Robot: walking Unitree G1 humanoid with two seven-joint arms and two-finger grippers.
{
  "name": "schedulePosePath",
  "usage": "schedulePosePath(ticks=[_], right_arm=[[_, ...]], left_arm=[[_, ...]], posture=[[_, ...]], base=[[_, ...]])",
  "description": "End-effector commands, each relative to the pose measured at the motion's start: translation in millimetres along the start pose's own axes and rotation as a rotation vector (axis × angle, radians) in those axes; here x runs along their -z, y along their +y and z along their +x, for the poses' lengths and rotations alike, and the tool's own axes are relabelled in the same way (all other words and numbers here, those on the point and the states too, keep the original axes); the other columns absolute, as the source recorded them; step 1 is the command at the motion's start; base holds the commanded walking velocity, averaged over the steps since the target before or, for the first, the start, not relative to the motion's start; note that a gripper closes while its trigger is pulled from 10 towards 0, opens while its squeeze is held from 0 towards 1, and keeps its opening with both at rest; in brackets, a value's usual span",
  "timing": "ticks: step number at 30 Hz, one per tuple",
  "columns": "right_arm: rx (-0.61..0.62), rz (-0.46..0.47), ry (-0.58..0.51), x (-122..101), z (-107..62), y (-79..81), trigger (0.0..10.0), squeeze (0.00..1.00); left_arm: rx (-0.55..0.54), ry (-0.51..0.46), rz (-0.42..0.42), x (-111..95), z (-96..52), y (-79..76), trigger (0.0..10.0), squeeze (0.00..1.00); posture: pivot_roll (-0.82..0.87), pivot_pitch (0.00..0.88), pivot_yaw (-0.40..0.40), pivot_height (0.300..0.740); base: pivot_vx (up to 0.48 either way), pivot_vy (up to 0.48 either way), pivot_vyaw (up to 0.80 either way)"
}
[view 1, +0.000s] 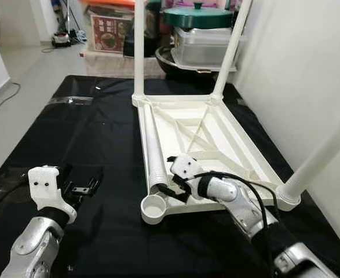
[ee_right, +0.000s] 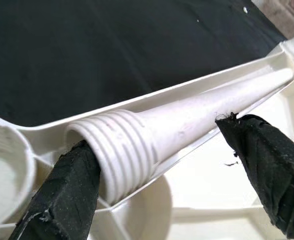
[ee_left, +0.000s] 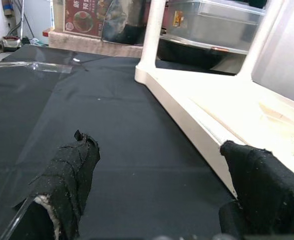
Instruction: Building children table
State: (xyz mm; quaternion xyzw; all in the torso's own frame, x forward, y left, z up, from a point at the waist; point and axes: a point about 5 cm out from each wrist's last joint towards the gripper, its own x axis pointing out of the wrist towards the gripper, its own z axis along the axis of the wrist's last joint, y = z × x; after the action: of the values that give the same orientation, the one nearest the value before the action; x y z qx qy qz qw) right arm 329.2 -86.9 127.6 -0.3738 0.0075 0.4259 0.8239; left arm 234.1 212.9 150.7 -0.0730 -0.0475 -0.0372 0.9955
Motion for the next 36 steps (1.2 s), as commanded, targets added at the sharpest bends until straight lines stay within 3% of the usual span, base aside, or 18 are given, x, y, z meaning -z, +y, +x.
schedulePosePath(ticks=[1,7,8,9,12,13,15,16,17,18,26,31,36], right_arm=[[-0.038,-0.011,0.071,13,0.8,9.2,10.0,0.00],[0.111,0.015,0.070,5,12.9,-5.4,10.0,0.00],[0.291,0.065,0.090,2,18.6,-17.2,10.0,0.00],[0.331,0.075,0.094,1,19.6,-19.8,9.3,0.00],[0.551,0.100,0.095,-5,20.3,-29.5,9.0,0.00],[0.599,0.132,0.090,-8,22.2,-29.5,7.7,0.00],[0.618,0.154,0.087,-10,23.7,-28.8,7.7,0.00],[0.616,0.182,0.064,-15,27.1,-26.0,6.9,0.00],[0.604,0.198,0.017,-26,32.5,-20.9,6.9,0.00],[0.558,0.223,-0.029,-32,36.6,-14.0,0.0,0.00],[0.435,0.281,-0.155,-42,43.8,1.8,0.0,0.00],[0.483,0.300,-0.122,-37,43.7,-3.4,0.0,0.00],[0.559,0.322,-0.048,-17,34.1,-21.0,0.0,0.00]], left_arm=[[0.000,0.004,-0.007,1,-0.2,-1.5,10.0,0.00],[-0.001,0.002,-0.010,1,0.1,-1.9,10.0,0.00],[0.000,0.001,-0.010,2,1.0,-2.6,10.0,0.00],[0.000,0.001,-0.010,2,1.3,-2.8,10.0,0.00],[0.000,-0.001,-0.011,2,1.9,-3.3,10.0,0.00],[-0.001,-0.002,-0.012,3,2.3,-3.7,10.0,0.00],[-0.001,-0.003,-0.013,3,2.6,-3.9,10.0,0.00],[0.000,-0.003,-0.014,3,3.0,-4.6,10.0,0.00],[0.005,-0.003,-0.017,3,3.3,-5.5,10.0,0.00],[0.012,-0.003,-0.021,4,4.1,-6.5,10.0,0.00],[0.014,-0.014,-0.032,3,6.5,-9.2,10.0,0.00],[0.004,-0.021,-0.032,2,7.0,-7.5,10.0,0.00],[0.003,-0.020,-0.028,2,8.6,-5.6,10.0,0.00]], posture=[[0.12,0.000,-0.098,0.740],[0.12,0.000,-0.100,0.740],[0.12,0.000,-0.103,0.740],[0.12,0.000,-0.103,0.740],[0.12,0.000,-0.108,0.740],[0.12,0.000,-0.107,0.740],[0.12,0.000,-0.107,0.740],[0.12,0.000,-0.105,0.740],[0.12,0.000,-0.105,0.740],[0.12,0.000,-0.110,0.740],[0.12,0.000,-0.133,0.740],[0.12,0.000,-0.131,0.740],[0.11,0.000,-0.122,0.740]], base=[[0.000,0.000,0.00],[0.000,0.000,0.00],[0.000,0.000,0.00],[0.000,0.000,0.00],[0.000,0.000,0.00],[0.000,0.000,0.00],[0.000,0.000,0.00],[0.000,0.000,0.00],[0.000,0.000,0.00],[0.000,0.000,0.00],[0.000,0.000,0.00],[0.000,0.000,0.00],[0.000,0.000,0.00]])
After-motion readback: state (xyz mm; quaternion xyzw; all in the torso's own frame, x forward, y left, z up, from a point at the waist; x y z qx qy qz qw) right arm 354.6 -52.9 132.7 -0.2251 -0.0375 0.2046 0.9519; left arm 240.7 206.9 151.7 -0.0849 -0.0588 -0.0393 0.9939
